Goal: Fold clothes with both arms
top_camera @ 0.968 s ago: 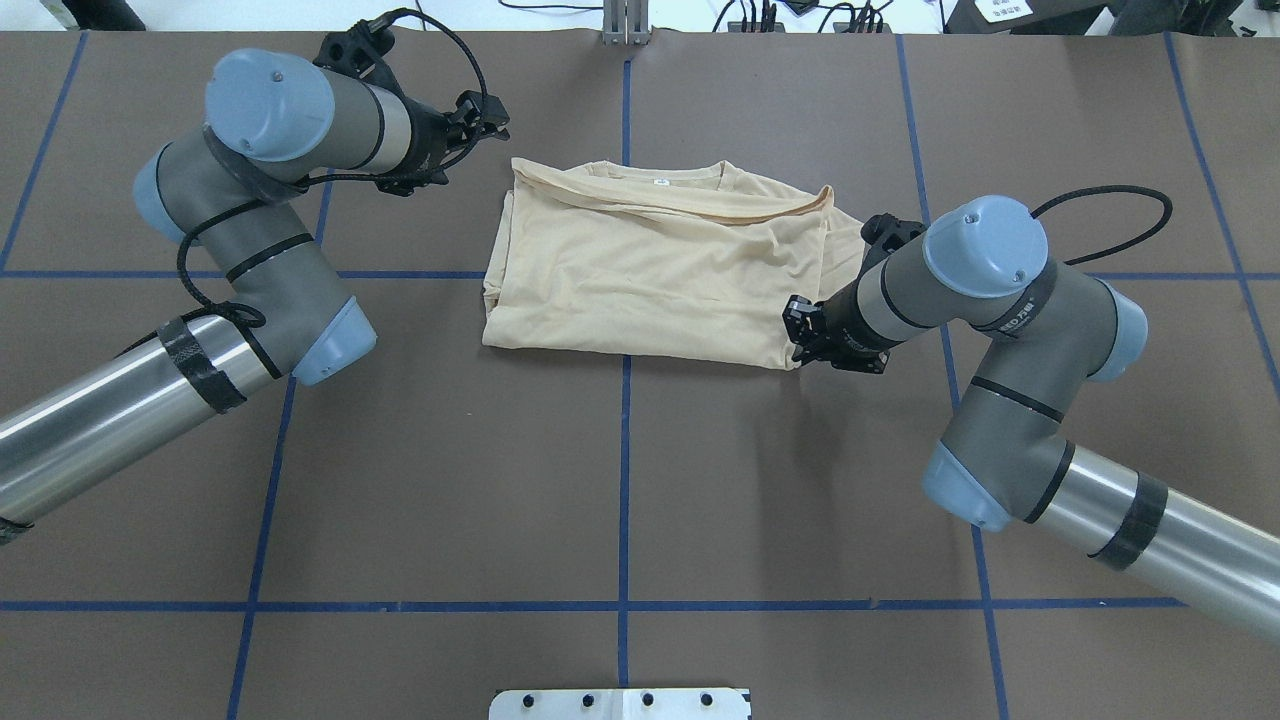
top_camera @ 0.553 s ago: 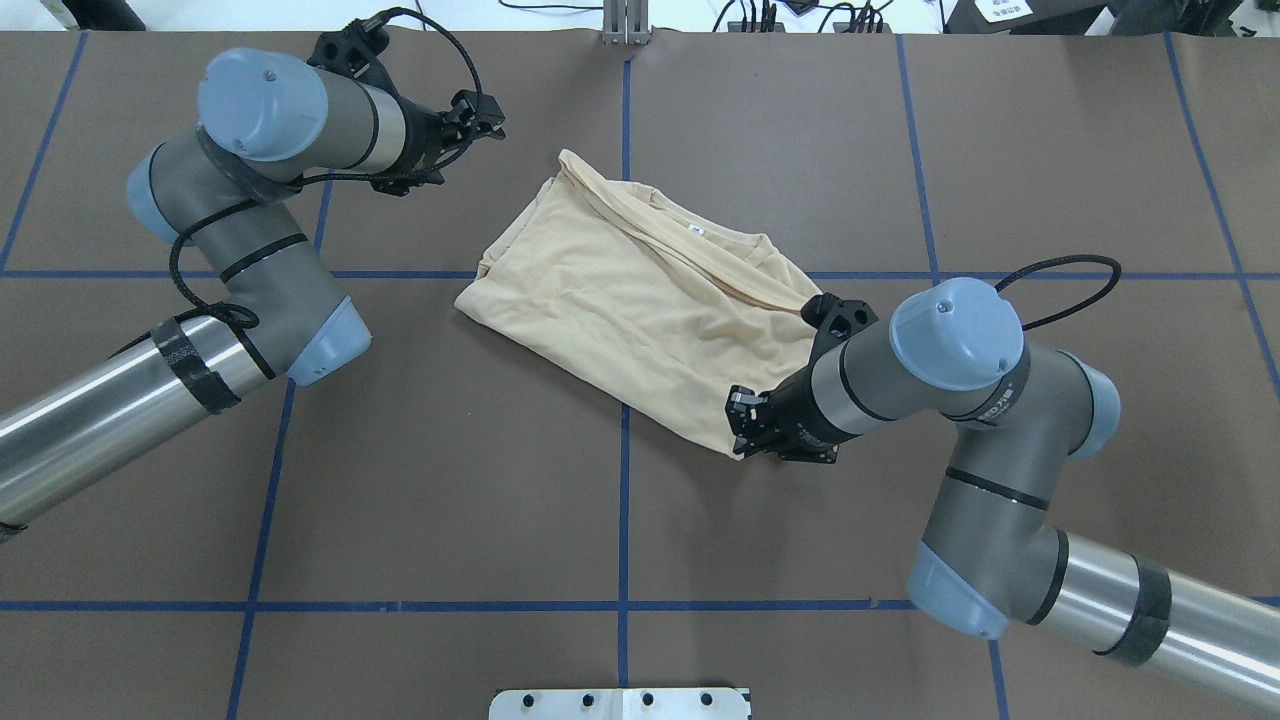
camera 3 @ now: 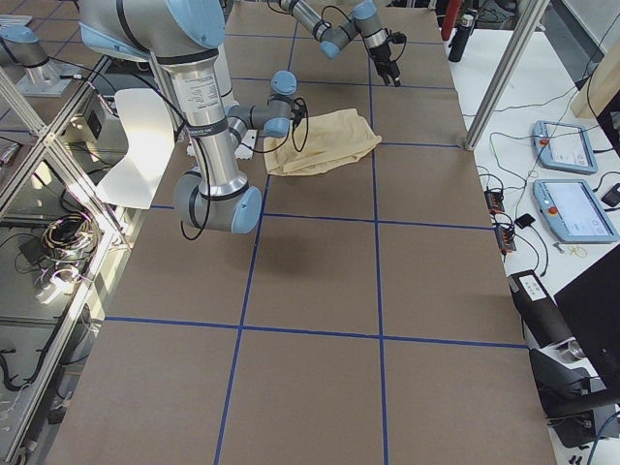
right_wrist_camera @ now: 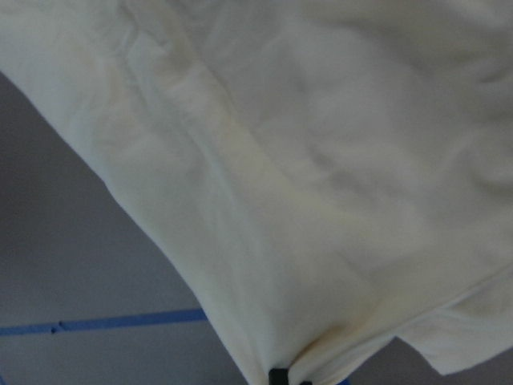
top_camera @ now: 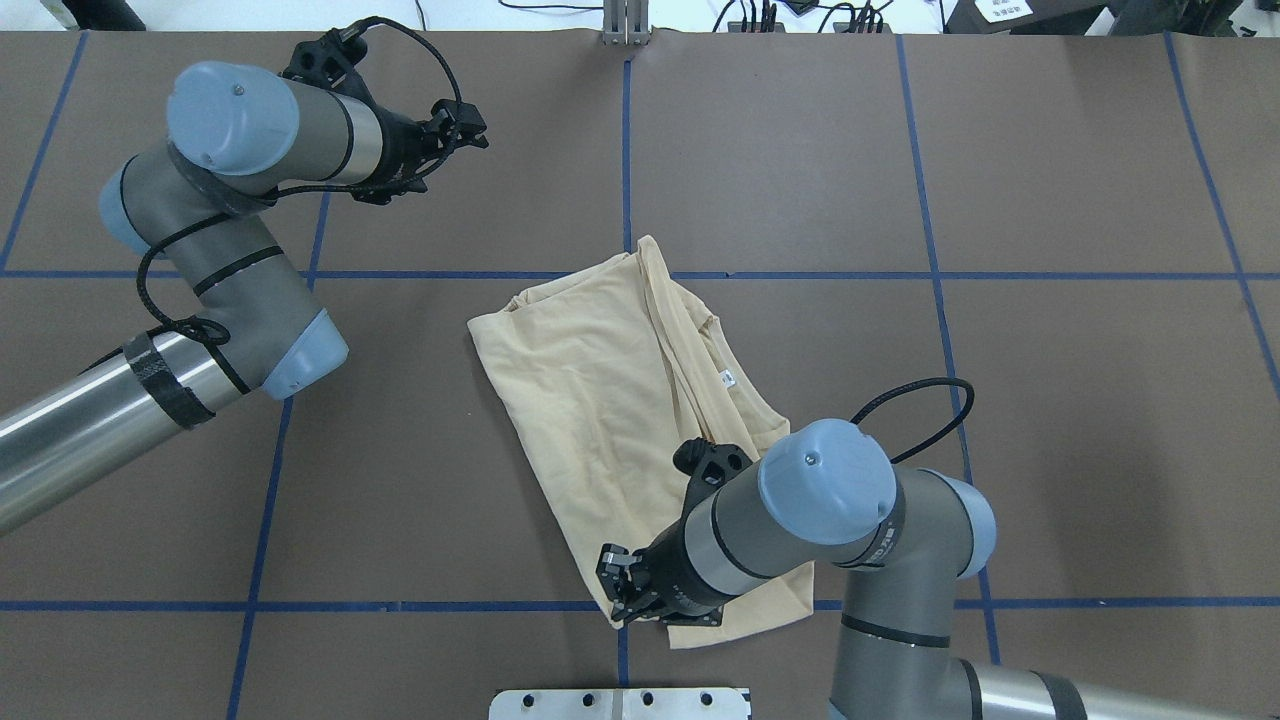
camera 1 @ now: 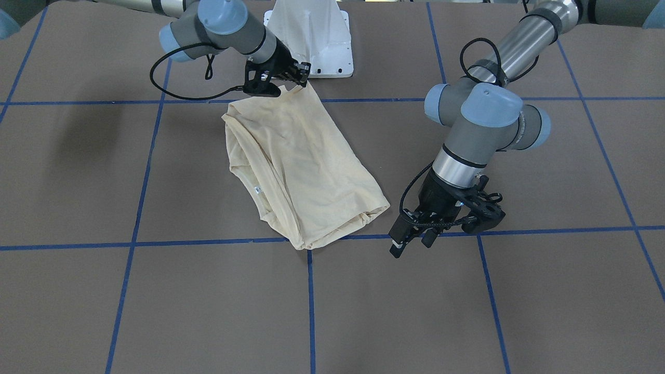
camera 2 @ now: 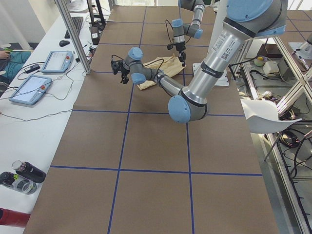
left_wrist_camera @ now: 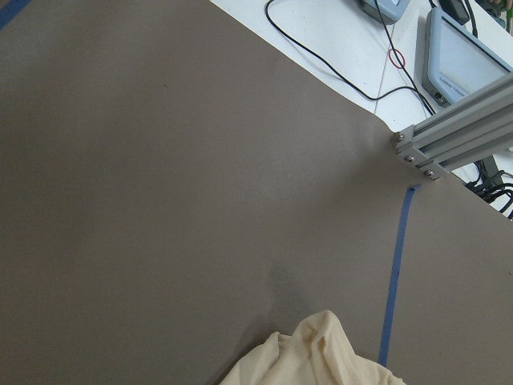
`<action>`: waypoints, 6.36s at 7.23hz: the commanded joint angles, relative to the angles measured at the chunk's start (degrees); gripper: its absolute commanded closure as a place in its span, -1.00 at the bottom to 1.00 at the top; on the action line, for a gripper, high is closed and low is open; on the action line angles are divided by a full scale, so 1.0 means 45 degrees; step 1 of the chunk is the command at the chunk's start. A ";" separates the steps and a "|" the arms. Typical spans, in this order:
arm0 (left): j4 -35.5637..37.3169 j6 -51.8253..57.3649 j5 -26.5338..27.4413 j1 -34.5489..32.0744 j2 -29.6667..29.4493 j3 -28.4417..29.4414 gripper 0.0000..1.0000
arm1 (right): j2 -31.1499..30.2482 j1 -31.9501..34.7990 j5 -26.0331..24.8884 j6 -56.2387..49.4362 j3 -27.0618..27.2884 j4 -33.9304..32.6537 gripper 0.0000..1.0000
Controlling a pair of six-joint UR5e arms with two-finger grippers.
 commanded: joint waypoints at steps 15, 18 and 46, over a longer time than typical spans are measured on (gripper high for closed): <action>-0.0006 0.0624 -0.0638 0.2982 0.2030 -0.1621 -0.34 | 0.0376 0.2666 -0.0096 -0.0045 0.0188 0.0680 -1.00; -0.0006 0.0664 -0.0638 0.2982 0.1990 -0.1347 -0.29 | 0.0317 0.2744 0.0002 -0.0045 0.0365 0.0680 -1.00; -0.1159 0.2011 -0.1336 -0.0591 0.0167 0.1203 -1.00 | -0.0212 0.2729 -0.2333 -0.4701 0.0834 -0.1521 -1.00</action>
